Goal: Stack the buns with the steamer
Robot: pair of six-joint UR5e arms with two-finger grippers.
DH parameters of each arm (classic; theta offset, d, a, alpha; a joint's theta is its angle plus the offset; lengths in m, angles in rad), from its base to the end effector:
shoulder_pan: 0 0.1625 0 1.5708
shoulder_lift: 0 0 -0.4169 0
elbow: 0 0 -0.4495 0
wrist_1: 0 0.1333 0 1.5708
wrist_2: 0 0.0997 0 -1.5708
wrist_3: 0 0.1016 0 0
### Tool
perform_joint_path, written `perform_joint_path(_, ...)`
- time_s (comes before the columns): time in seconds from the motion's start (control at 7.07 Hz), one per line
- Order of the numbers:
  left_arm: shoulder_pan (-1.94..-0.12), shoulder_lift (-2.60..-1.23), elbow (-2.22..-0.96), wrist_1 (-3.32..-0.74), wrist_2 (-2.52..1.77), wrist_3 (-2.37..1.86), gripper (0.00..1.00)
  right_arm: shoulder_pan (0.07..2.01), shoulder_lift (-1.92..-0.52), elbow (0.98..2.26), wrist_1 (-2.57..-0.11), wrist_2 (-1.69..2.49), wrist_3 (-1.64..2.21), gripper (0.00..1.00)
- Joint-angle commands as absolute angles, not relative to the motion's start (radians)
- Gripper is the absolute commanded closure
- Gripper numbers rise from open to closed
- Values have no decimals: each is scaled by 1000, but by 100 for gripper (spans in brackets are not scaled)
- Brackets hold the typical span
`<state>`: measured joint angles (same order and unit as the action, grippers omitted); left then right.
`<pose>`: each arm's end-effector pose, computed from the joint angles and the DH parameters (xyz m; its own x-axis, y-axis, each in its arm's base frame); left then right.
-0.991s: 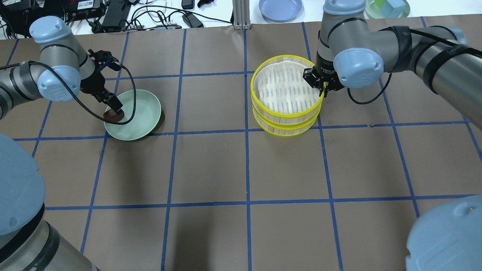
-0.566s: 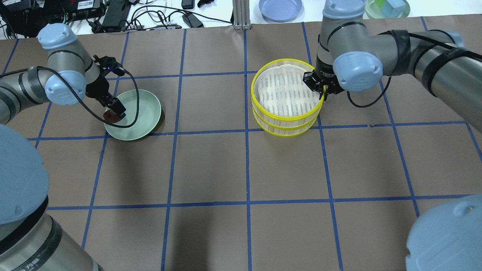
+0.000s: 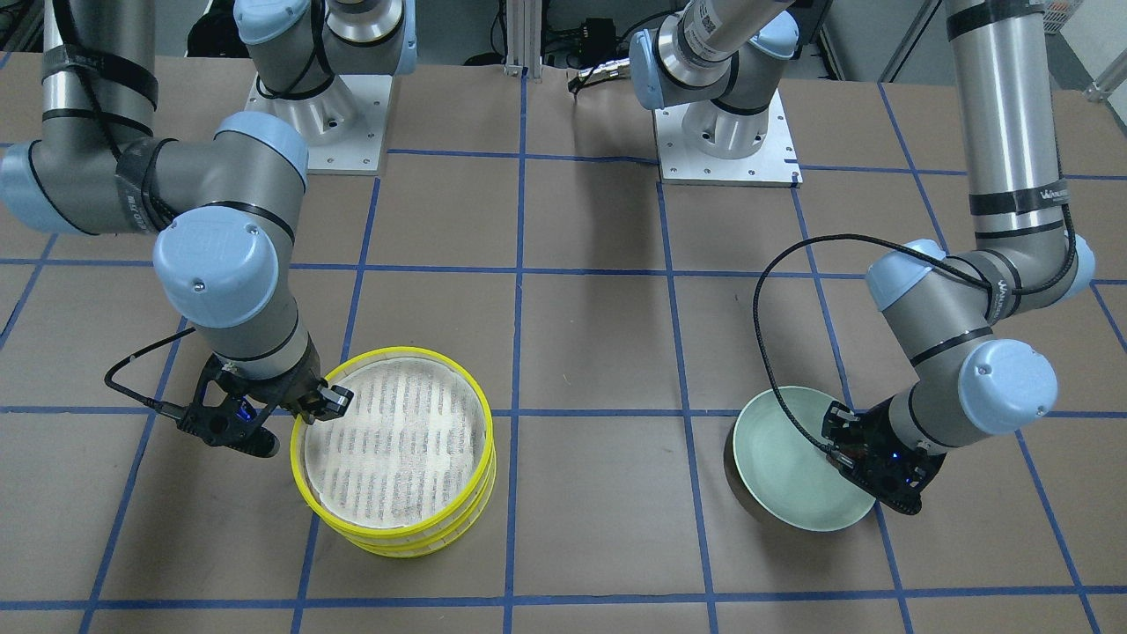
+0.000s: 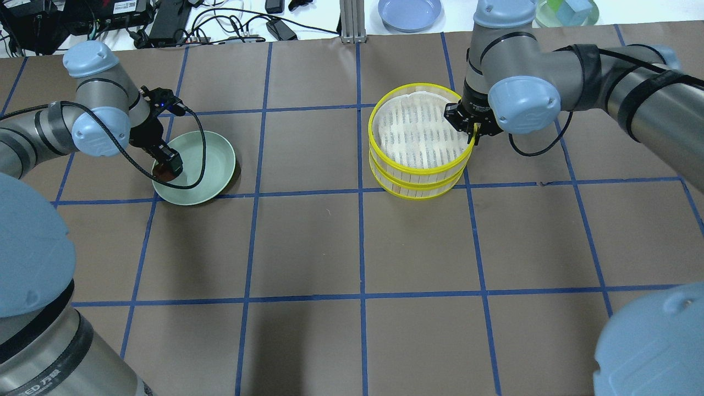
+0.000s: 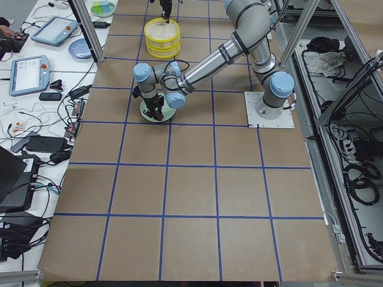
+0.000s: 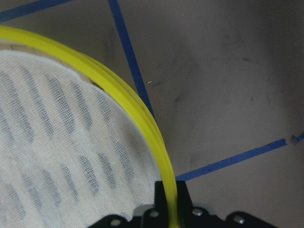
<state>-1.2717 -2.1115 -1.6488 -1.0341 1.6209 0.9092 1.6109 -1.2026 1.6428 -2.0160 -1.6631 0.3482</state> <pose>0.0754 -0.6798 0.1499 -0.8188 0.5731 0.0340 0.5736 0.8142 0.0897 0.1502 -0.6514 0.2592 -0.9489 0.3038 0.0849 0.3018 0.9527 -0.0362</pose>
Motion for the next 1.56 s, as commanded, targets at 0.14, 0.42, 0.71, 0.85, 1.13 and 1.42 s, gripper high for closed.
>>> perform_joint_path(0.14,-1281,-2076,-1635,-1032,1583,692,100,1609,-1201,1643,-2025,-1658,348,100)
perform_joint_path(0.42,-1325,-2033,-1622,-1034,1480,506,100,1611,-1200,1644,-2025,-1658,348,97)
perform_joint_path(0.71,-1388,-2008,-1598,-1037,1477,309,100,1611,-1200,1644,-2025,-1660,347,94)
perform_joint_path(0.85,-1405,-1999,-1597,-1035,1420,222,100,1609,-1192,1643,-2029,-1660,347,90)
perform_joint_path(1.13,-1416,-1974,-1597,-1034,1365,86,100,1609,-1184,1644,-2048,-1663,347,75)
perform_joint_path(1.42,-1471,-1936,-1591,-1032,1284,-137,100,1609,-1186,1643,-2051,-1660,347,45)
